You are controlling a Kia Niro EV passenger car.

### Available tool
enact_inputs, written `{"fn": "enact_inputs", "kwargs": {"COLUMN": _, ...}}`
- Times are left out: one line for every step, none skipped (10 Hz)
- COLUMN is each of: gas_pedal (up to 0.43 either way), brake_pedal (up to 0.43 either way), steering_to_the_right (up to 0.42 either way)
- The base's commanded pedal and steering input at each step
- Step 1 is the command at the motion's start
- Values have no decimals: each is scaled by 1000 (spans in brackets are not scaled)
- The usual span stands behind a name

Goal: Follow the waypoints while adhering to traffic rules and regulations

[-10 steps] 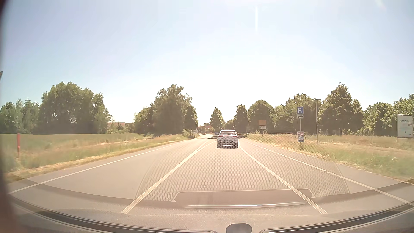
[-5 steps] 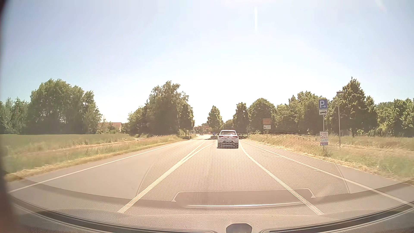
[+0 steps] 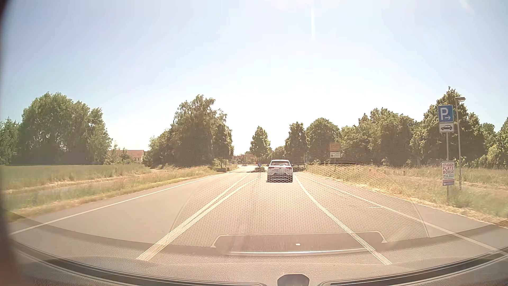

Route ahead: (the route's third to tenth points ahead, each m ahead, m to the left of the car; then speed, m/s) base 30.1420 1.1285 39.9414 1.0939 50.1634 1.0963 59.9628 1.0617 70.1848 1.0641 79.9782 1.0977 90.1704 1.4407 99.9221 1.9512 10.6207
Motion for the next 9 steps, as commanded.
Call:
{"fn": "enact_inputs", "kwargs": {"gas_pedal": 20, "brake_pedal": 30, "steering_to_the_right": 11}}
{"fn": "enact_inputs", "kwargs": {"gas_pedal": 20, "brake_pedal": 30, "steering_to_the_right": 12}}
{"fn": "enact_inputs", "kwargs": {"gas_pedal": 20, "brake_pedal": 24, "steering_to_the_right": 12}}
{"fn": "enact_inputs", "kwargs": {"gas_pedal": 20, "brake_pedal": 24, "steering_to_the_right": 12}}
{"fn": "enact_inputs", "kwargs": {"gas_pedal": 20, "brake_pedal": 30, "steering_to_the_right": 12}}
{"fn": "enact_inputs", "kwargs": {"gas_pedal": 20, "brake_pedal": 24, "steering_to_the_right": 12}}
{"fn": "enact_inputs", "kwargs": {"gas_pedal": 20, "brake_pedal": 24, "steering_to_the_right": 12}}
{"fn": "enact_inputs", "kwargs": {"gas_pedal": 20, "brake_pedal": 30, "steering_to_the_right": 12}}
{"fn": "enact_inputs", "kwargs": {"gas_pedal": 20, "brake_pedal": 30, "steering_to_the_right": 12}}
